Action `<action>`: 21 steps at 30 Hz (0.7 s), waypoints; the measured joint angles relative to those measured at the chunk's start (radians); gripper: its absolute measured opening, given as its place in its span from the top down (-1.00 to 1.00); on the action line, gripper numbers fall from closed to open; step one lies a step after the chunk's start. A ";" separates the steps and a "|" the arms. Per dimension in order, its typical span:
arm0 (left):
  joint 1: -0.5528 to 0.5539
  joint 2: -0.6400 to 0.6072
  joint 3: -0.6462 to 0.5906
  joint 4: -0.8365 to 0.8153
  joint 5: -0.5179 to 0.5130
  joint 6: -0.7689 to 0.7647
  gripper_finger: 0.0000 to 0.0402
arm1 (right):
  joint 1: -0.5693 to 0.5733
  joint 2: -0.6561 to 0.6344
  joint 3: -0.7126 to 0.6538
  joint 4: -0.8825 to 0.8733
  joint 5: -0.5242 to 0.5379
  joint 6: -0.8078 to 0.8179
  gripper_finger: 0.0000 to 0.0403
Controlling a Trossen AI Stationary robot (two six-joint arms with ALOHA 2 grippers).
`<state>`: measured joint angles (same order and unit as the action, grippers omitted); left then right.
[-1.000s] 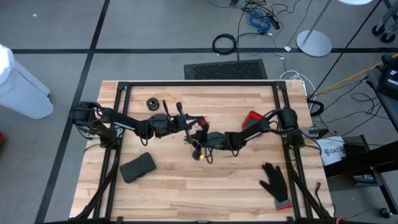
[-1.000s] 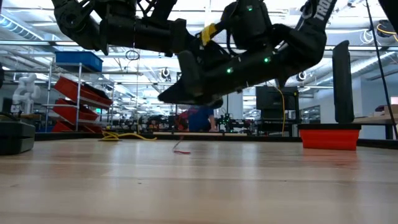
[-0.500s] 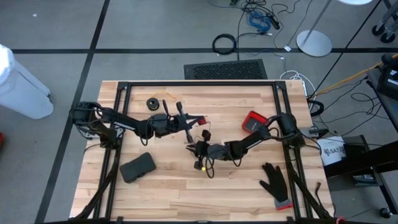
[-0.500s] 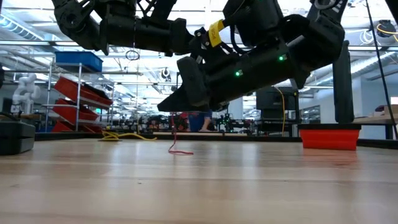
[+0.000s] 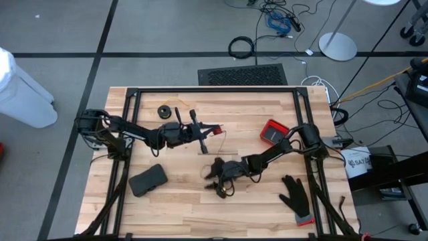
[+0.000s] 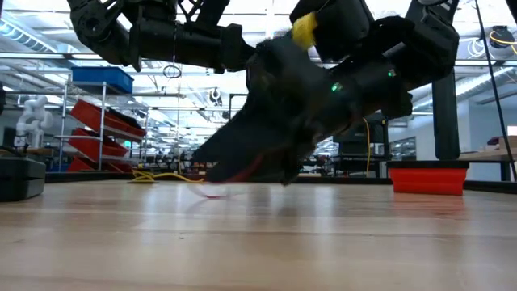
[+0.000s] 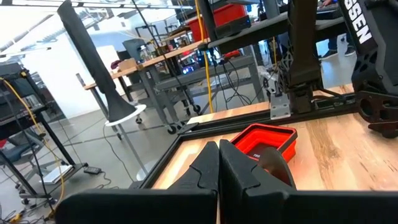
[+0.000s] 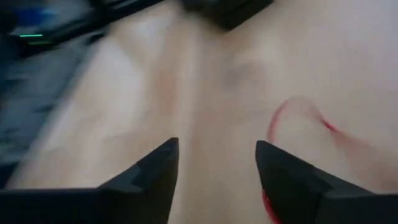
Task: Coil cords
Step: Coil the red wire onto the black spool
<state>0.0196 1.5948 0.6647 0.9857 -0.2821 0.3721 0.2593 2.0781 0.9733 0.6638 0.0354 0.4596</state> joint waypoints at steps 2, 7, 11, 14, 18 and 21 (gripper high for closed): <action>0.000 0.000 0.000 0.000 0.000 0.000 1.00 | 0.017 0.000 0.000 -0.001 -0.093 0.051 -0.06; 0.000 0.000 0.000 0.000 -0.003 -0.001 1.00 | 0.078 -0.007 0.000 -0.030 -0.202 0.138 -0.04; 0.000 0.000 0.000 -0.001 -0.004 -0.001 1.00 | 0.114 -0.009 0.000 -0.039 -0.230 0.197 0.03; 0.000 0.000 0.000 -0.001 -0.004 -0.001 1.00 | 0.145 -0.011 0.002 -0.061 -0.225 0.220 0.06; 0.000 0.000 0.000 -0.001 -0.003 -0.001 1.00 | 0.176 -0.015 0.005 -0.121 -0.204 0.267 0.07; 0.000 0.000 0.000 -0.002 -0.003 -0.001 1.00 | 0.202 -0.034 0.005 -0.190 -0.198 0.298 0.07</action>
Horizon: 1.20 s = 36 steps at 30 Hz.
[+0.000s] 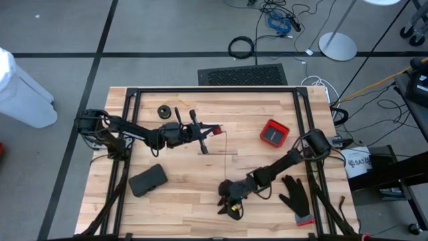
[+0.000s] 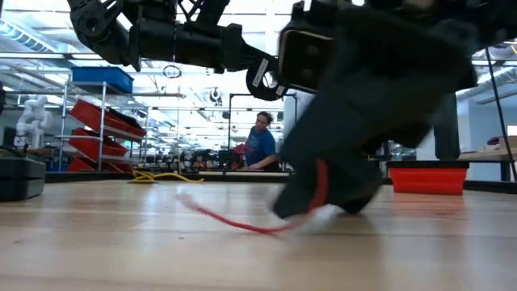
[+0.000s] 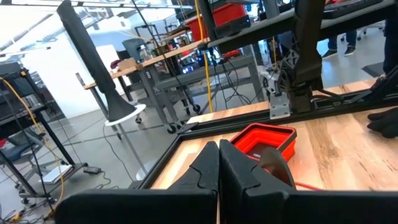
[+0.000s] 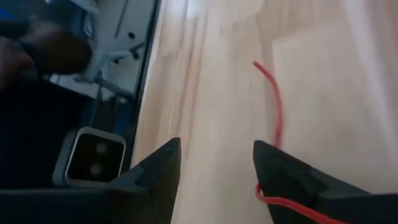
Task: Coil cords
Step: Coil the red wire onto the black spool
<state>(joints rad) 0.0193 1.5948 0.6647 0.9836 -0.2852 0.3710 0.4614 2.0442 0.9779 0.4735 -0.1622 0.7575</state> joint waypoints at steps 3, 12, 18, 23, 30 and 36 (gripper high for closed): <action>0.000 0.000 0.000 0.000 0.000 0.000 1.00 | 0.034 -0.036 -0.005 -0.077 0.046 0.018 0.07; 0.000 0.000 0.000 0.003 0.000 -0.003 1.00 | 0.094 -0.179 -0.007 -0.307 0.290 -0.013 -0.02; 0.000 0.000 0.000 0.003 0.000 -0.002 1.00 | 0.163 -0.204 -0.006 -0.423 0.313 0.137 -0.02; 0.000 0.000 0.000 0.002 0.000 -0.002 1.00 | 0.235 -0.204 -0.006 -0.533 0.493 0.235 -0.02; 0.000 0.000 0.000 0.002 0.001 -0.002 1.00 | 0.260 -0.200 -0.006 -0.709 1.120 0.266 -0.02; 0.000 0.000 0.000 0.002 0.001 0.000 1.00 | 0.170 -0.201 -0.012 -0.814 1.303 0.278 -0.02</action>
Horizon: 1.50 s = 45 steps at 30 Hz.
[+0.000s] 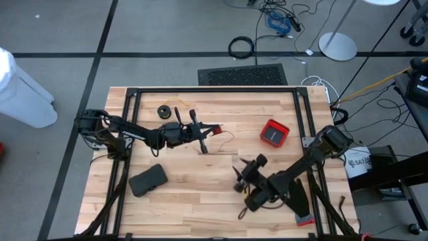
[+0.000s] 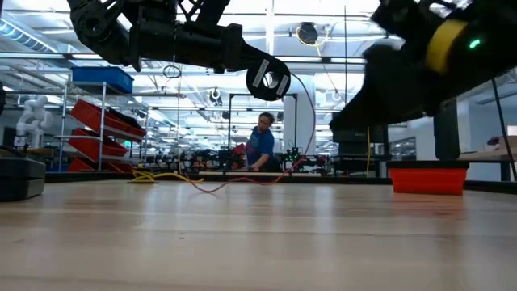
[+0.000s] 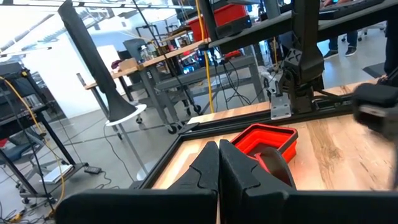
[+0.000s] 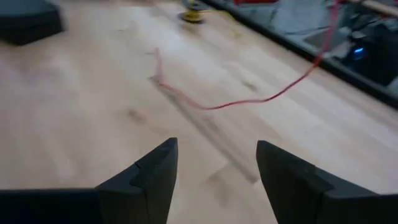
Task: Coil cords
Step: Coil the red wire onto the black spool
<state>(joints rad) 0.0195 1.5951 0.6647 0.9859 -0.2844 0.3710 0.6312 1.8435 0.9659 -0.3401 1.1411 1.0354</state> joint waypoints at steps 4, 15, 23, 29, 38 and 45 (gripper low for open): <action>0.000 0.000 0.000 0.000 0.000 0.000 1.00 | -0.052 0.000 -0.042 0.004 0.062 0.029 0.02; 0.000 0.000 0.000 0.000 0.003 0.000 1.00 | -0.167 0.000 -0.277 0.609 0.060 -0.229 0.27; 0.000 0.000 0.000 0.000 0.002 0.000 1.00 | -0.279 0.000 -0.347 1.003 -0.096 -0.565 0.26; 0.000 0.000 0.000 0.000 0.002 0.000 1.00 | -0.320 0.000 -0.347 1.025 -0.073 -0.573 0.28; 0.000 0.000 0.000 0.000 0.002 0.000 1.00 | -0.351 0.000 -0.347 1.025 -0.073 -0.580 0.30; 0.000 0.000 0.000 0.000 0.002 -0.001 1.00 | -0.364 0.000 -0.347 1.025 -0.070 -0.588 0.65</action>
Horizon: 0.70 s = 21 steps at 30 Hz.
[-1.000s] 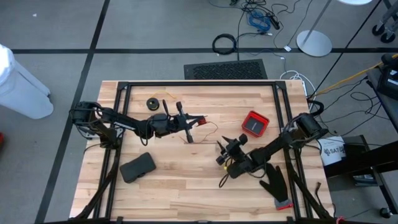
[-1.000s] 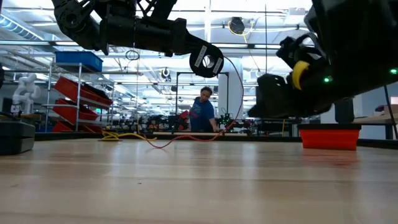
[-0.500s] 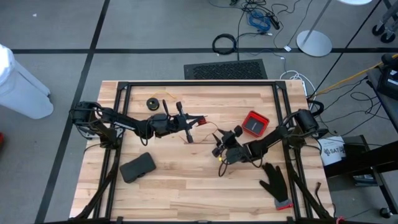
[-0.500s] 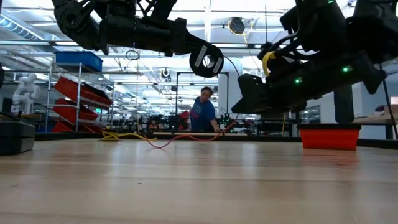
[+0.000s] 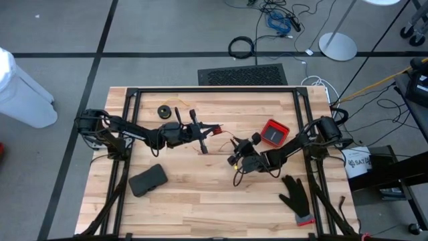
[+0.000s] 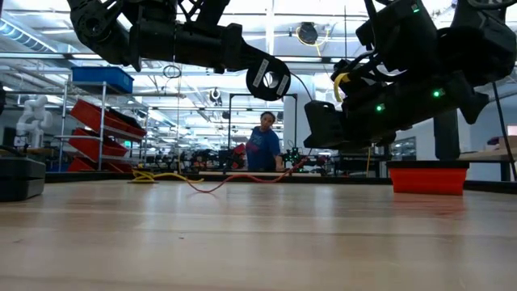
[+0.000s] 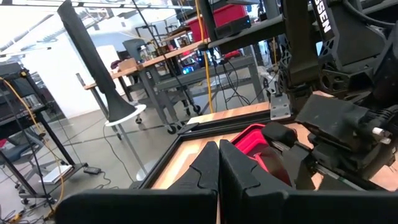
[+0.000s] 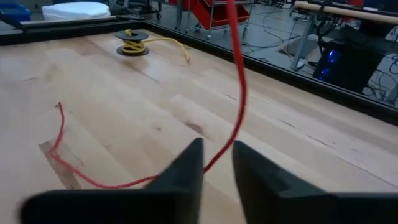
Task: Coil cords
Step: Coil the red wire onto the black spool
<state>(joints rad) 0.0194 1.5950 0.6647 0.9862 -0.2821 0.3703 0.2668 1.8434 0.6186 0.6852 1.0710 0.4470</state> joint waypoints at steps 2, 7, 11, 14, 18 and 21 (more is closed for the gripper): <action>0.000 0.000 0.000 0.000 0.000 0.000 1.00 | -0.002 0.000 0.000 0.000 -0.001 -0.018 0.86; 0.000 0.000 0.000 0.007 0.000 0.000 1.00 | -0.052 0.000 0.007 0.000 -0.069 -0.023 0.99; 0.000 0.000 0.000 0.016 0.000 -0.001 1.00 | -0.128 0.000 0.059 0.001 -0.221 -0.066 1.00; 0.000 0.000 0.000 0.018 0.000 -0.001 1.00 | -0.173 -0.001 0.112 -0.001 -0.310 -0.100 1.00; 0.000 0.000 0.000 0.018 -0.003 -0.001 1.00 | -0.197 -0.001 0.185 -0.018 -0.373 -0.151 1.00; 0.001 0.000 0.000 0.017 -0.006 -0.001 1.00 | -0.208 -0.001 0.241 -0.062 -0.431 -0.160 1.00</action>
<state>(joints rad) 0.0204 1.5951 0.6647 1.0035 -0.2883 0.3695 0.0588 1.8423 0.8594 0.6229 0.6403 0.2874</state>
